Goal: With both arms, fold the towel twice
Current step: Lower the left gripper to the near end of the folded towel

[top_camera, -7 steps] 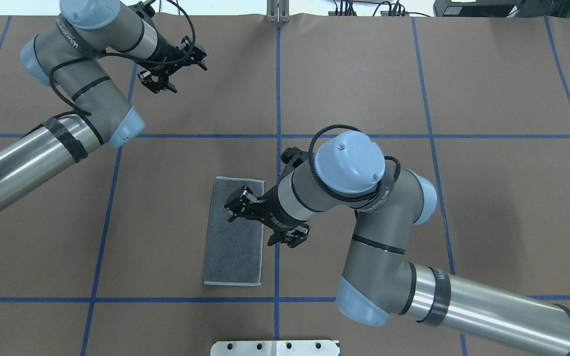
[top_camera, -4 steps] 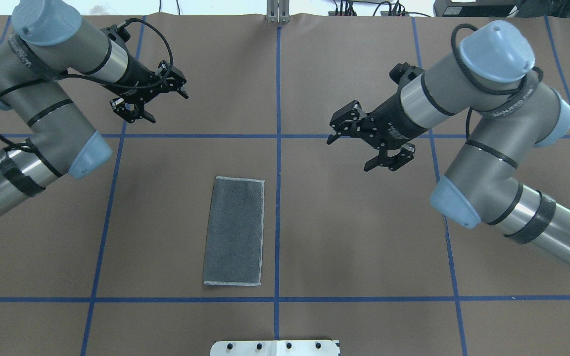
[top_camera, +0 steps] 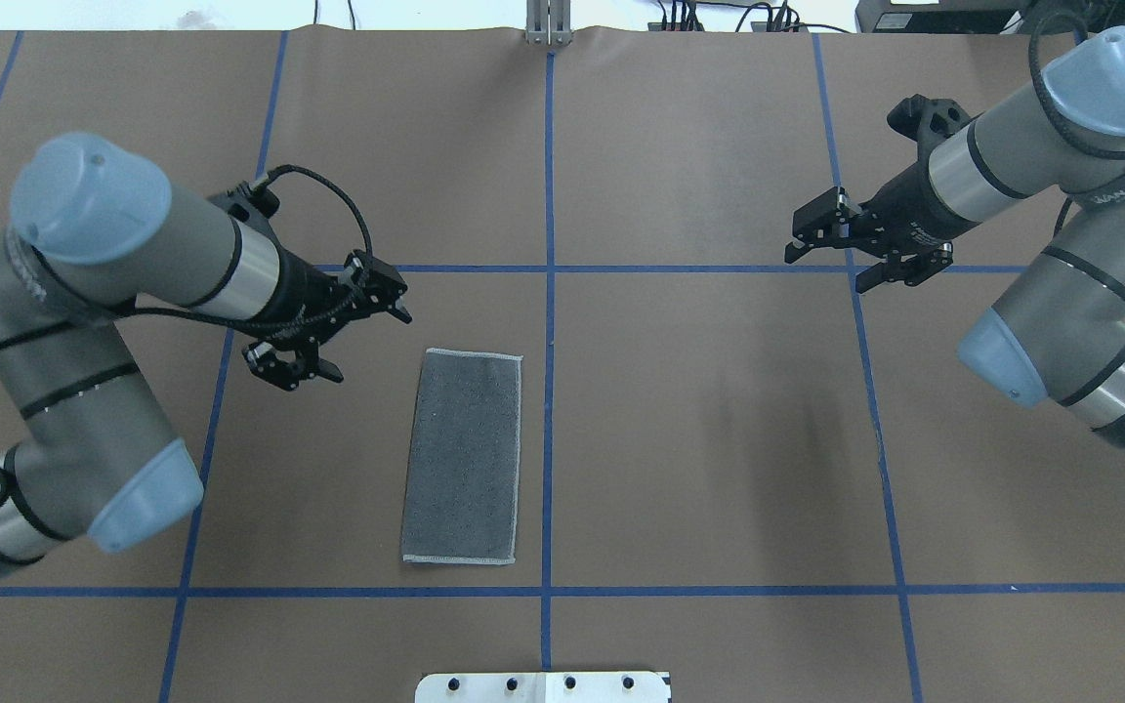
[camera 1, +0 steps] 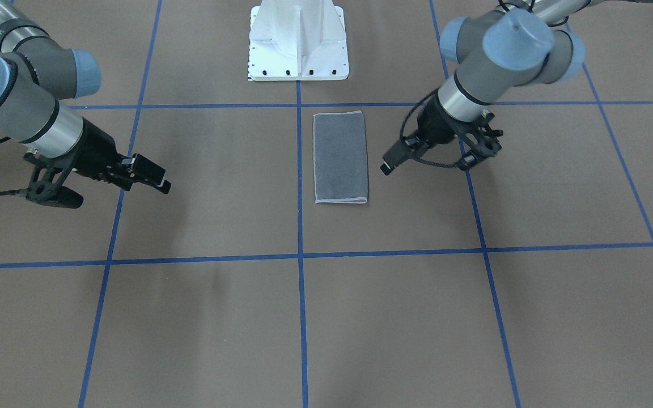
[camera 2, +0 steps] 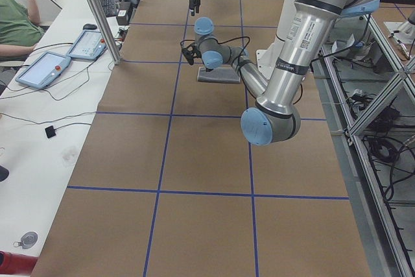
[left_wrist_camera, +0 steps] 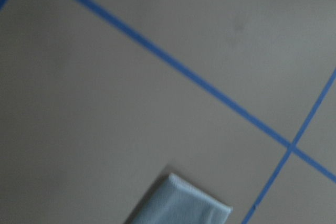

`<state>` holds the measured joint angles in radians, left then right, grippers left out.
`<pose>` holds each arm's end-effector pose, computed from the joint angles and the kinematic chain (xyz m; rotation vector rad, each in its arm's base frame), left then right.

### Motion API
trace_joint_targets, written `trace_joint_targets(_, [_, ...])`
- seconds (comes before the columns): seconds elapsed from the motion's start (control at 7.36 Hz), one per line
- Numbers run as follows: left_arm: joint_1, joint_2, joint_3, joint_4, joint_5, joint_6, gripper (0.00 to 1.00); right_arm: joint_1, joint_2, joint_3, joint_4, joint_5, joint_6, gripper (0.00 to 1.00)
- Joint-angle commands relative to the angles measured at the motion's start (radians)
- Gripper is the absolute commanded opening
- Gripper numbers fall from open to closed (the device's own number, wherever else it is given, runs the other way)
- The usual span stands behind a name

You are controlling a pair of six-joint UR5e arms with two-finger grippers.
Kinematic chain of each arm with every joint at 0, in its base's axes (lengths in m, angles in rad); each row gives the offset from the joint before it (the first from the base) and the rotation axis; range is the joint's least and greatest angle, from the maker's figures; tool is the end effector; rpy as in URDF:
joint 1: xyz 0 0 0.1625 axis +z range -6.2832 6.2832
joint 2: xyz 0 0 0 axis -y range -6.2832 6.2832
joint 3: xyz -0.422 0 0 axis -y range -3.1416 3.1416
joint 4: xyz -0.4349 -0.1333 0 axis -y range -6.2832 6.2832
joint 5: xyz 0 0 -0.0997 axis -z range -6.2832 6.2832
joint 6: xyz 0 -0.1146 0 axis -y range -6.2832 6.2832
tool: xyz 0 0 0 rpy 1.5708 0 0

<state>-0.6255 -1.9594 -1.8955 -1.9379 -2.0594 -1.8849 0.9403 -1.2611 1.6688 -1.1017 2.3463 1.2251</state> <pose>0.4601 -0.4304 0.2282 -0.2737 1.1272 -0.5705 -0.3430 -0.5600 0.3677 -0.0808 -1.0955 0.1941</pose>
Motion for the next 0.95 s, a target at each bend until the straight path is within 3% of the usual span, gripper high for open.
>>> trace_joint_targets(0.0, [0.189,0.074,-0.085,0.002,0.174,-0.082,1.0,0.04,-0.023,-0.056,0.009,0.004,-0.117,1.0])
trace_joint_targets(0.27, [0.286,0.114,-0.083,-0.001,0.263,-0.086,1.0,0.038,-0.023,-0.058,0.01,0.007,-0.118,1.0])
trace_joint_targets(0.82, [0.372,0.103,-0.036,-0.001,0.298,-0.1,1.0,0.038,-0.02,-0.054,0.011,0.007,-0.104,1.0])
